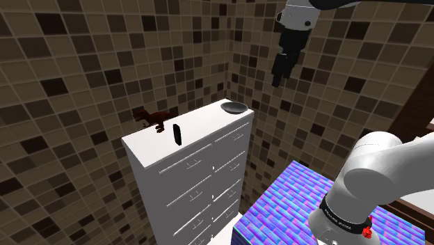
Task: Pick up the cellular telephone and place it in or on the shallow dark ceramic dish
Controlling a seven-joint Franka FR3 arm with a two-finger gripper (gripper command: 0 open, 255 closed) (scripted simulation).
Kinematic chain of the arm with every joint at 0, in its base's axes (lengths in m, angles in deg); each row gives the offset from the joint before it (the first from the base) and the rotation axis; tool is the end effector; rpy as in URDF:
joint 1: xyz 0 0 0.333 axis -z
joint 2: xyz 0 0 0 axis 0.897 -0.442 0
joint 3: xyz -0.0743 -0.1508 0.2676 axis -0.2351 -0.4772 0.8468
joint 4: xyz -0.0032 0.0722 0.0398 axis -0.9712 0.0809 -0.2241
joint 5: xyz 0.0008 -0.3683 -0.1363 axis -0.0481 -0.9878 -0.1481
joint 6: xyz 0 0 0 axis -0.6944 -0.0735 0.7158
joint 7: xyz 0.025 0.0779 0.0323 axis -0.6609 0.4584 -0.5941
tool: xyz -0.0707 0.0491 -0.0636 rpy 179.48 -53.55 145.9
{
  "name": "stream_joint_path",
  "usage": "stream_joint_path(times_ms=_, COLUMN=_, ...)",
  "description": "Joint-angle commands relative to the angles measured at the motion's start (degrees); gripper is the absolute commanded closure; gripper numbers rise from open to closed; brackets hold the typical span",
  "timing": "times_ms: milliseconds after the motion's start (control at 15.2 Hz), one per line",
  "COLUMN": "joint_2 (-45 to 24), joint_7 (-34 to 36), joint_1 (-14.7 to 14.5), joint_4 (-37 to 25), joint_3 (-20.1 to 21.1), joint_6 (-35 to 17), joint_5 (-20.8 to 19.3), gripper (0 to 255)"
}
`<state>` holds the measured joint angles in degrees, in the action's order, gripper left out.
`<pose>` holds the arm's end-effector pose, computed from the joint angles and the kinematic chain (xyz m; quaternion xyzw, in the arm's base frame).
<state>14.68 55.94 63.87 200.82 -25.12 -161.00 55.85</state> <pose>0.2990 -0.0088 0.6276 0.9966 0.0601 0.0461 0.0333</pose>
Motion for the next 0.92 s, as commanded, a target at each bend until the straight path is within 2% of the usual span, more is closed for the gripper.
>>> stream_joint_path(times_ms=0, joint_2=0.00, joint_7=0.00, joint_1=0.00, joint_4=0.00, joint_3=0.00, joint_6=0.00, joint_5=0.00, gripper=0)
stream_joint_path(times_ms=462, joint_2=-9.19, joint_7=6.63, joint_1=-0.97, joint_4=1.51, joint_3=4.46, joint_6=-11.34, joint_5=3.06, gripper=0)
stream_joint_path(times_ms=858, joint_2=-19.32, joint_7=12.11, joint_1=-1.44, joint_4=-0.36, joint_3=8.16, joint_6=-20.32, joint_5=4.32, gripper=0)
